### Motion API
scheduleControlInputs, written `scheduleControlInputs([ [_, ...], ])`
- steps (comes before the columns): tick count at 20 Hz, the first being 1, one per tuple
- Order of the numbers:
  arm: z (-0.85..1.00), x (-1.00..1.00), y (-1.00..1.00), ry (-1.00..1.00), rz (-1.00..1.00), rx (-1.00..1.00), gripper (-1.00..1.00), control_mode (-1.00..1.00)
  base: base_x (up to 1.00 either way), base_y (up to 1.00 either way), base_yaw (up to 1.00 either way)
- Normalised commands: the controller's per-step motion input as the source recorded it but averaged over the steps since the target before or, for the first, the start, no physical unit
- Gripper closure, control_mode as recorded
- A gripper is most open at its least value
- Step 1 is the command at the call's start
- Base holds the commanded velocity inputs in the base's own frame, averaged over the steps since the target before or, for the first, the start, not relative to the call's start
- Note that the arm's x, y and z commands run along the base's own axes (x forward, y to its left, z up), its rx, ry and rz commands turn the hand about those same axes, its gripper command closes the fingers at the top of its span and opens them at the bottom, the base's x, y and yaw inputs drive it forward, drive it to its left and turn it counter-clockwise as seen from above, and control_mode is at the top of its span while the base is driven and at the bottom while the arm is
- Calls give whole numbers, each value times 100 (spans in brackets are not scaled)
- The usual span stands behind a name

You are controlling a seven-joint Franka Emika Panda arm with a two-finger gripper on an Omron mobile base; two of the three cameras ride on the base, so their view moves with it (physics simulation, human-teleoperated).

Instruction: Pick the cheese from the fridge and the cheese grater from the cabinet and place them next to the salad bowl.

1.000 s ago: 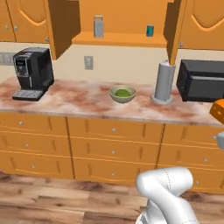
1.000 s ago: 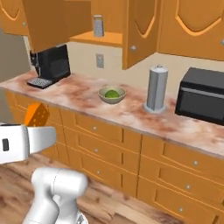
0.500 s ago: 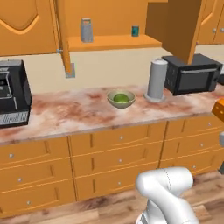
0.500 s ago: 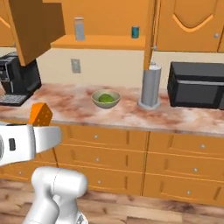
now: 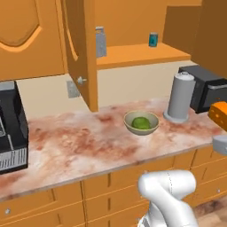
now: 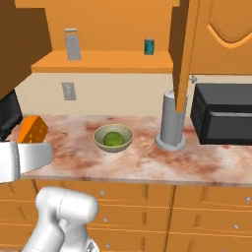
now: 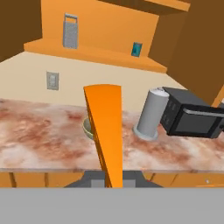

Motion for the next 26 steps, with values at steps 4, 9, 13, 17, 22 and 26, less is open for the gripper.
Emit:
scheduleControlInputs([
  [4, 0, 0, 0, 0, 0, 0, 100, 100, 100, -84, 0],
  [9, 0, 0, 0, 0, 0, 0, 100, 100, 100, -6, 0],
  [13, 0, 0, 0, 0, 0, 0, 100, 100, 100, 98, 0],
  [17, 0, 0, 0, 0, 0, 0, 100, 100, 93, 96, -5],
  [22, 0, 0, 0, 0, 0, 0, 100, 100, 81, 48, 42],
  [26, 0, 0, 0, 0, 0, 0, 100, 100, 64, 27, 48],
])
